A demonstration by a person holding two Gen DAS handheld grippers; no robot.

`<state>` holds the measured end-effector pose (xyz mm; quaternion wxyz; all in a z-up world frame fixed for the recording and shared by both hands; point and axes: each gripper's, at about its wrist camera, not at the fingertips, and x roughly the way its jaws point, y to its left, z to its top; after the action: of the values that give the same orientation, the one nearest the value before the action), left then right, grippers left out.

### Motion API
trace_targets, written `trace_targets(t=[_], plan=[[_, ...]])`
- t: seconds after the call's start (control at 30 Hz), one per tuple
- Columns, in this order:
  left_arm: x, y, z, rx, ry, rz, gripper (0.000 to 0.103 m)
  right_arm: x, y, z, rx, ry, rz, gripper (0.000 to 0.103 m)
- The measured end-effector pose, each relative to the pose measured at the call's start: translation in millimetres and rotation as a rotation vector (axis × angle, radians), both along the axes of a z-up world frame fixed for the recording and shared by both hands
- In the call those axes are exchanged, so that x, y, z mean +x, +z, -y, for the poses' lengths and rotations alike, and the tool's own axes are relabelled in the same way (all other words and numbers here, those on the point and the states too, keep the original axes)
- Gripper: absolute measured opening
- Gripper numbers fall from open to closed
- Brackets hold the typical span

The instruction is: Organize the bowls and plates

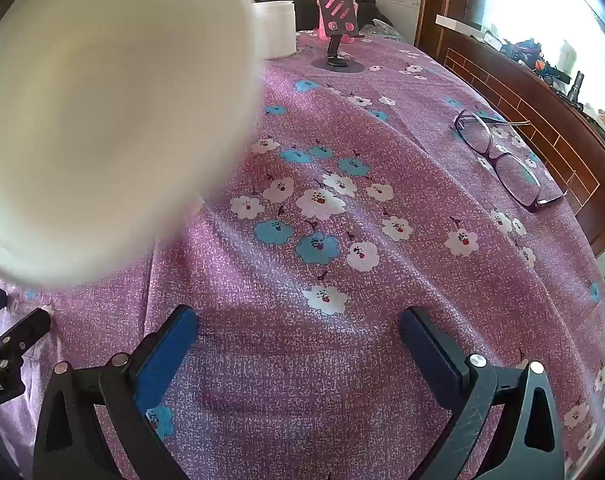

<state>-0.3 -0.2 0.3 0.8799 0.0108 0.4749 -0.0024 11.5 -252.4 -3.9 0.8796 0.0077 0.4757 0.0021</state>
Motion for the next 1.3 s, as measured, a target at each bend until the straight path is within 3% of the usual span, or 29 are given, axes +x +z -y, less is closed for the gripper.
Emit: trace_targets(t=[1.3], plan=[[-0.1, -0.5, -0.1, -0.006, 0.000, -0.003, 0.103, 0.0, 0.5, -0.8, 0.000, -0.001, -0.001, 0.102]])
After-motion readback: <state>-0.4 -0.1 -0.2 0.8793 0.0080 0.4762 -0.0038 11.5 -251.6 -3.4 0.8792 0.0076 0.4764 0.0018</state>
